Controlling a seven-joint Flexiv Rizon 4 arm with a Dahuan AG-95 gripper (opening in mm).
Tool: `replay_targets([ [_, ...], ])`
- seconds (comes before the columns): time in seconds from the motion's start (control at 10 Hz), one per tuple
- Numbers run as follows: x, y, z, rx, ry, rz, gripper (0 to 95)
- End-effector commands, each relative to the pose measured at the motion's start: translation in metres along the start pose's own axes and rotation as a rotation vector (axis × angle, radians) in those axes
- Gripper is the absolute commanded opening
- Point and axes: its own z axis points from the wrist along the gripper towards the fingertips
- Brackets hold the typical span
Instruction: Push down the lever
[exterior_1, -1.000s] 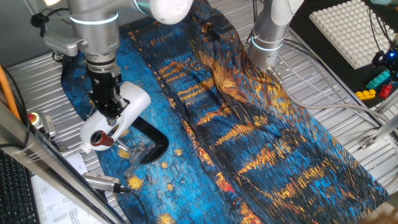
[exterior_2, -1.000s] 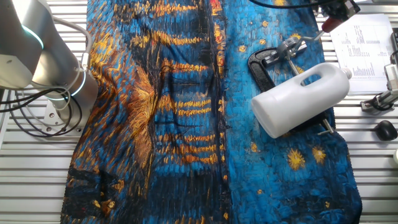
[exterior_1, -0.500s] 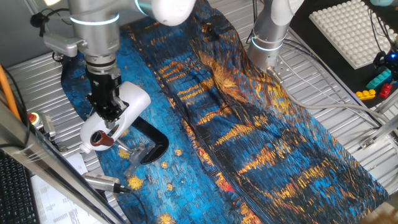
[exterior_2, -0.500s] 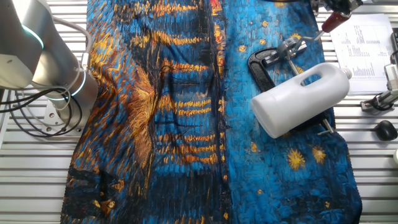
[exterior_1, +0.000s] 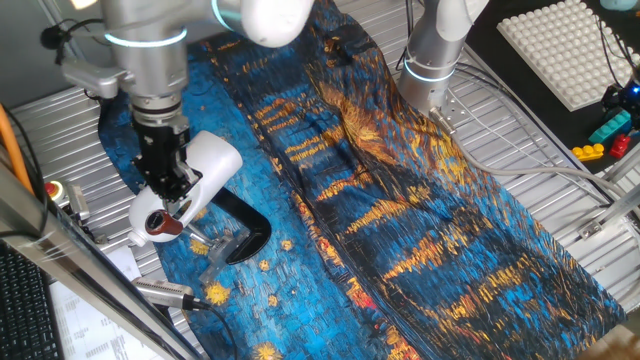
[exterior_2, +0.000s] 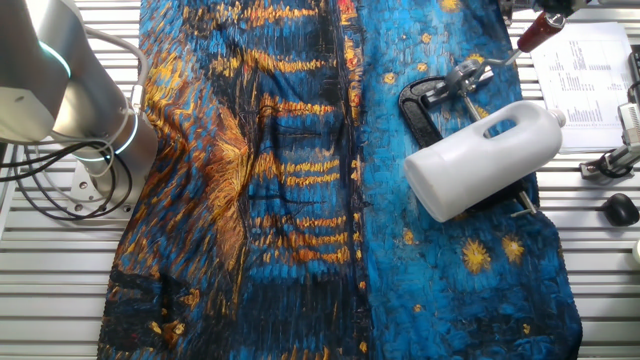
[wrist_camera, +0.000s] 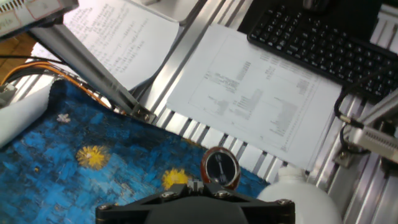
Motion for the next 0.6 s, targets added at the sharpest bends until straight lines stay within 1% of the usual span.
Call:
replay_targets([
  [0.1,-0.006,-0.002,0.003,-0.002,-0.014,-0.003,0.0],
  [0.2,-0.009,-0.001,0.004,-0.002,-0.023,0.002,0.0],
  [0.3,-0.011,-0.002,0.005,-0.001,-0.025,0.001,0.0],
  [0.6,-0.02,-0.003,0.009,0.003,-0.024,0.005,0.0],
])
